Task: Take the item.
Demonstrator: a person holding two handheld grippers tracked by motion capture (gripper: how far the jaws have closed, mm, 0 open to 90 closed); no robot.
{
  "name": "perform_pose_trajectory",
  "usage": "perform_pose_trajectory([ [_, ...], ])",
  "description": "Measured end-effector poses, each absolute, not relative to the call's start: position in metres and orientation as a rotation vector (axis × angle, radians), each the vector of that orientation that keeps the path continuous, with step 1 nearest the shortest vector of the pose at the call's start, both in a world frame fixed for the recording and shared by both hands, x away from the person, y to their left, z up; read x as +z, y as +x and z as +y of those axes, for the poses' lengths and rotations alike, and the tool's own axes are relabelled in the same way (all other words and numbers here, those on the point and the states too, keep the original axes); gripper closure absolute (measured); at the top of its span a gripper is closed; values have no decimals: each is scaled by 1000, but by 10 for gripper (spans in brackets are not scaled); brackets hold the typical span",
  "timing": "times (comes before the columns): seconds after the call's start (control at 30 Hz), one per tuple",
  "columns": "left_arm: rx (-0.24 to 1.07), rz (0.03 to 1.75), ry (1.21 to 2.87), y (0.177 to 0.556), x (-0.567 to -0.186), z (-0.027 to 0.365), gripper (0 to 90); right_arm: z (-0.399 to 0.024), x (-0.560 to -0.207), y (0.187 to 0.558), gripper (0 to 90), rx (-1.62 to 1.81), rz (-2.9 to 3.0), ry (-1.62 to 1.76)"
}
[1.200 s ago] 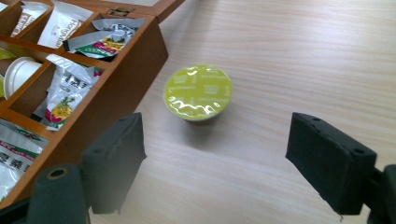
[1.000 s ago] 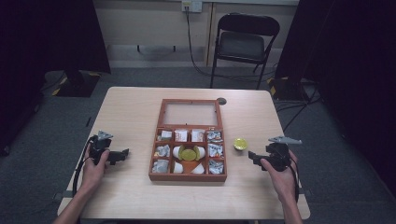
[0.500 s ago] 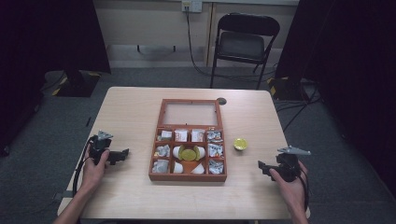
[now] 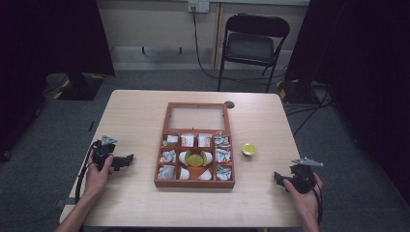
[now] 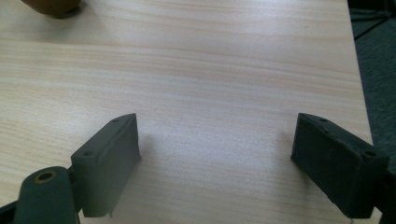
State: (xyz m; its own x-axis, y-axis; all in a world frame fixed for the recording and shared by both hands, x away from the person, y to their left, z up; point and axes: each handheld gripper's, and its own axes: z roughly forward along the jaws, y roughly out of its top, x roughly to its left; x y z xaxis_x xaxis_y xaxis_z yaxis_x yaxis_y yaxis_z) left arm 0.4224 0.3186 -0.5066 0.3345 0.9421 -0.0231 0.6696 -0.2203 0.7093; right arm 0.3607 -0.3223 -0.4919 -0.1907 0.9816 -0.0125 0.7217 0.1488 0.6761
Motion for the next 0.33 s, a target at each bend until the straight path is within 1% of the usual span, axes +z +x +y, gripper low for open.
perform_pose_trajectory([
  [0.1, 559, 1409, 1975, 422, -507, 318, 0, -321, -498, 356, 120, 799, 1926, 1590],
  [0.33, 559, 1409, 1975, 422, -507, 318, 0, -320, -499, 355, 119, 804, 1904, 1597],
])
